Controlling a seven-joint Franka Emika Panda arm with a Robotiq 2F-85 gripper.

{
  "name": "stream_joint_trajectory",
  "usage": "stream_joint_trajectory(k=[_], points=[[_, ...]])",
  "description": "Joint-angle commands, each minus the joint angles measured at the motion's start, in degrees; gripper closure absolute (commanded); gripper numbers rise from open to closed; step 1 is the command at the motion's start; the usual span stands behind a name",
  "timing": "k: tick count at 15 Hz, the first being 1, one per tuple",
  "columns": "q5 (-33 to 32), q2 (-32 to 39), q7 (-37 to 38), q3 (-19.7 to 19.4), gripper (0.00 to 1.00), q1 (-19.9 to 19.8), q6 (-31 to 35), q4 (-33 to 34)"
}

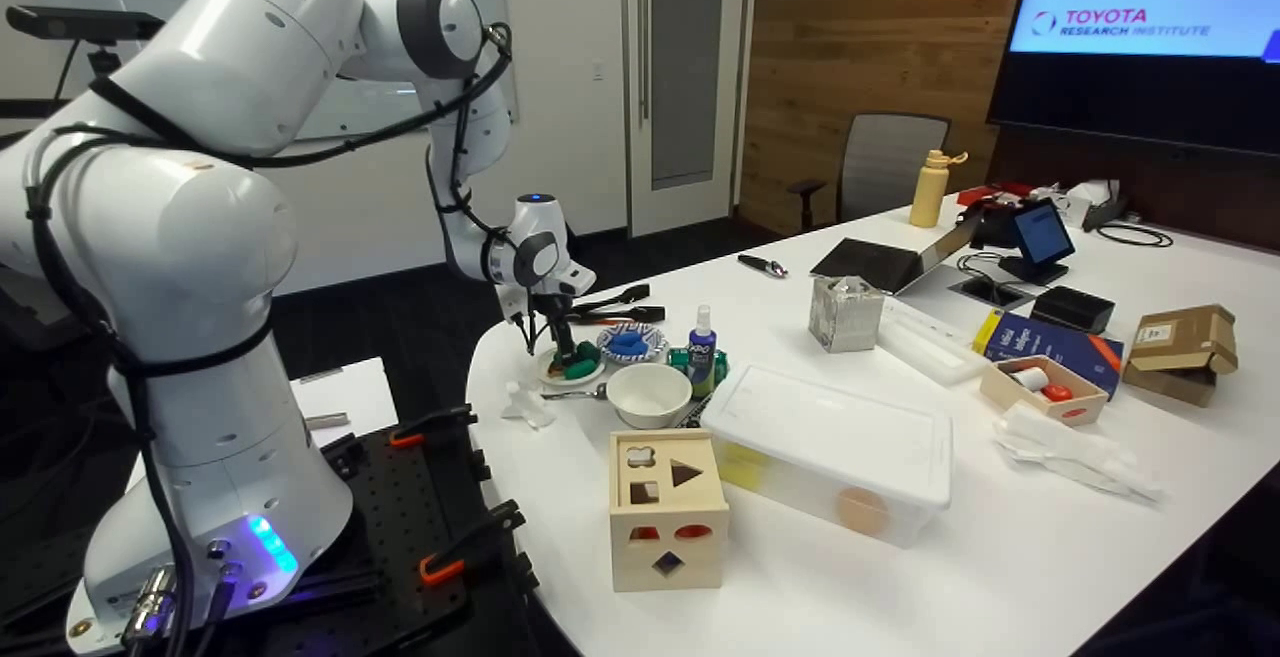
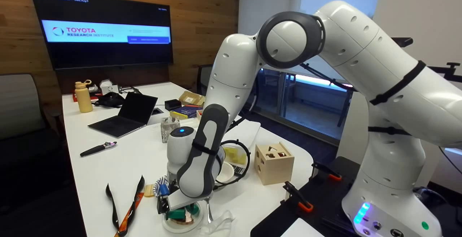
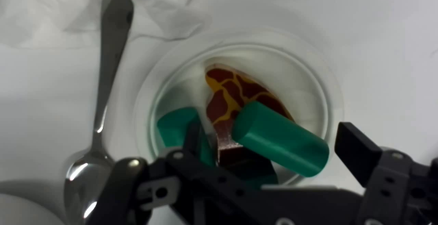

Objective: Pick up the green object from the plate into the bowl

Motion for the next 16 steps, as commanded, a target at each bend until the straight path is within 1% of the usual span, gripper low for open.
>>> stream_joint_trajectory(k=[1,3,4,8,16], points=[[2.93,-0.60,-1.98,1.81,0.00,-1.23,1.56,-0.63],[3.93,-0.23,-1.15,0.88,0.00,-0.24,1.73,-0.35],[4.30,0.01,-0.37,-0.35,0.00,0.93,1.76,-0.14],[5.56,1.22,1.17,-3.37,0.00,3.57,1.02,1.05],[6.46,4.32,4.65,-6.38,0.00,7.77,0.04,5.25]])
